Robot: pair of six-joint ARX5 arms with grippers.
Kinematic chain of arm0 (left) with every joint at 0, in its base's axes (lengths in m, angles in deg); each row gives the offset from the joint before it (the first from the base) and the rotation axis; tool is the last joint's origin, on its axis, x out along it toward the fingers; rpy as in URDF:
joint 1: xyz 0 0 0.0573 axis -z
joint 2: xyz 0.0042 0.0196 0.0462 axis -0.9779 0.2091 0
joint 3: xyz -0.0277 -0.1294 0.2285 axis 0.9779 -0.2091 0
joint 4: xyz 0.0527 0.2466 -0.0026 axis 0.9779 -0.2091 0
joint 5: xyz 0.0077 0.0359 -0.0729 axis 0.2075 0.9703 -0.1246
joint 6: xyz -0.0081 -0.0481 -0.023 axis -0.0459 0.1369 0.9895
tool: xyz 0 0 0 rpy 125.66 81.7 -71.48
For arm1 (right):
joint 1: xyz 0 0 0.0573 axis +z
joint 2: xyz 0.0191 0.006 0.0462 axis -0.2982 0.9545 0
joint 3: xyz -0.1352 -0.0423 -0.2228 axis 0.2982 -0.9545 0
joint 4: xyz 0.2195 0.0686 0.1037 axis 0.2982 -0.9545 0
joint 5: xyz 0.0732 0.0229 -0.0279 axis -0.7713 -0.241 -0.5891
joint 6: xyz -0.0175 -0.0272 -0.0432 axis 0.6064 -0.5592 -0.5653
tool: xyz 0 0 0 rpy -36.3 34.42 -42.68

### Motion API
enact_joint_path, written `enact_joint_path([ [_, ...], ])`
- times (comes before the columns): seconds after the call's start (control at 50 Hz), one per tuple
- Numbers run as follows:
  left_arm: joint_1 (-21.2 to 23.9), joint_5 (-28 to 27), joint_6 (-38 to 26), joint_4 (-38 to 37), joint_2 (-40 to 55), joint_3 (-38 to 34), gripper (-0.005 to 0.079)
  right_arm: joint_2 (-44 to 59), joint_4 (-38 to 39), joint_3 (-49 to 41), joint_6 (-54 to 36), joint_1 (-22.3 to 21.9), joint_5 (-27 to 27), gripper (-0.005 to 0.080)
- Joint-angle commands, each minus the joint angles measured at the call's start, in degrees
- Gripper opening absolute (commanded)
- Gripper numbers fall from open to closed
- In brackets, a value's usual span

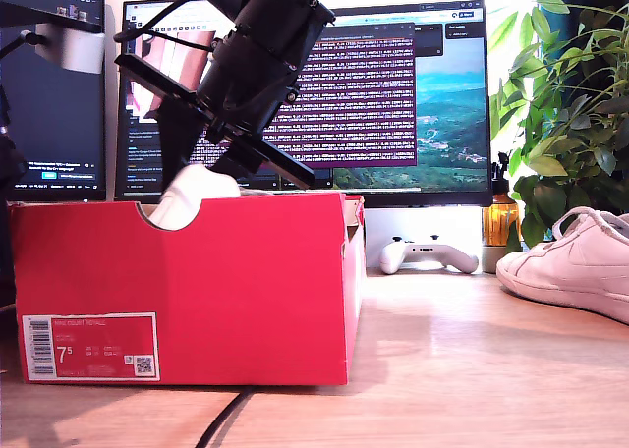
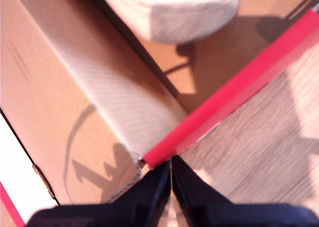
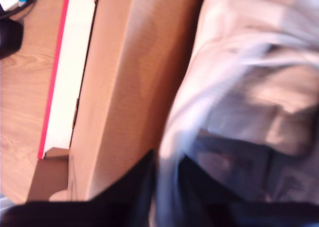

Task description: Pack the white shoes by picking the first shoe and placing it inside the red shoebox, left side, then picking and rotating the second shoe and placing it in the shoebox

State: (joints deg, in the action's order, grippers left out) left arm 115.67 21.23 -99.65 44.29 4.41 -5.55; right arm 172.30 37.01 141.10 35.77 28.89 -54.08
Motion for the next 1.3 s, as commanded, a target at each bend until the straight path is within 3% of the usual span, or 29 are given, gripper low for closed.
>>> enact_joint_path([
  [0.0,-0.1,-0.1,-0.1,0.2,0.5,-0.6,-0.0019,-0.2,0.6,1.2,0.0,0.3,0.1,0.0266],
  [0.26,-0.1,-0.1,0.0,-1.1,0.5,-0.6,-0.0019,-0.2,1.9,1.2,0.2,1.0,-2.0,0.0281],
  [0.54,-0.1,-0.1,0.0,-1.1,0.5,-0.6,-0.0019,-0.3,-2.8,3.0,-4.1,0.1,-3.2,0.0278],
  [0.64,-0.1,-0.1,0.0,-1.0,0.5,-0.6,-0.0019,-0.3,-4.7,5.1,-6.8,-0.3,-4.6,0.0212],
  [0.82,-0.1,-0.1,0.0,-1.0,0.5,-0.6,-0.0019,-0.3,-10.3,8.1,-11.4,-0.5,-4.3,-0.0019],
  [1.02,-0.1,-0.1,0.0,-0.9,0.5,-0.6,-0.0019,-0.3,-19.9,8.3,-15.7,-1.4,1.0,-0.0011],
  [1.28,-0.1,-0.1,0.0,-0.8,0.5,-0.6,-0.0019,-0.3,-25.1,8.8,-20.5,-1.8,5.9,-0.0011],
])
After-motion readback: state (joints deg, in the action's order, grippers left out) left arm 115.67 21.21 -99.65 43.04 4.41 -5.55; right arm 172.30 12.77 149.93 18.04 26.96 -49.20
